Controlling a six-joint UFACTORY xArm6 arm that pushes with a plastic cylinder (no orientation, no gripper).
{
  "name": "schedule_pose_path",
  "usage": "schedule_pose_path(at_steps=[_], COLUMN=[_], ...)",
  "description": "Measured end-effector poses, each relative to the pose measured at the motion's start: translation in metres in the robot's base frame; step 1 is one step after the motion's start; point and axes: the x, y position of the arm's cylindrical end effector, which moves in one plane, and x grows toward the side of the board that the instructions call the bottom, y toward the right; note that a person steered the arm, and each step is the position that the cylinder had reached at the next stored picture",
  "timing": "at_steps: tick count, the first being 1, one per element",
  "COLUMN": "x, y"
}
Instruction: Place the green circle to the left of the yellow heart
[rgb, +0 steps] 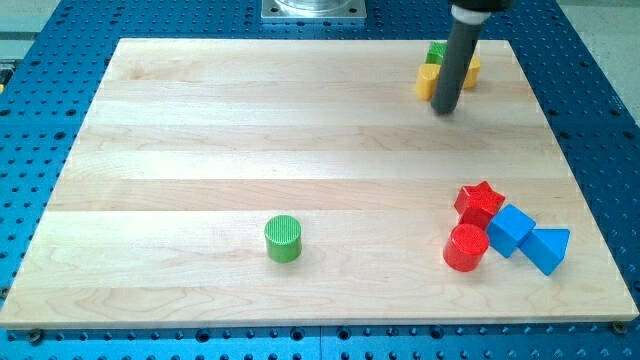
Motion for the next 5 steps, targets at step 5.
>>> schedule_pose_path(at_steps=[5], x=[0.083], y=[-0.219])
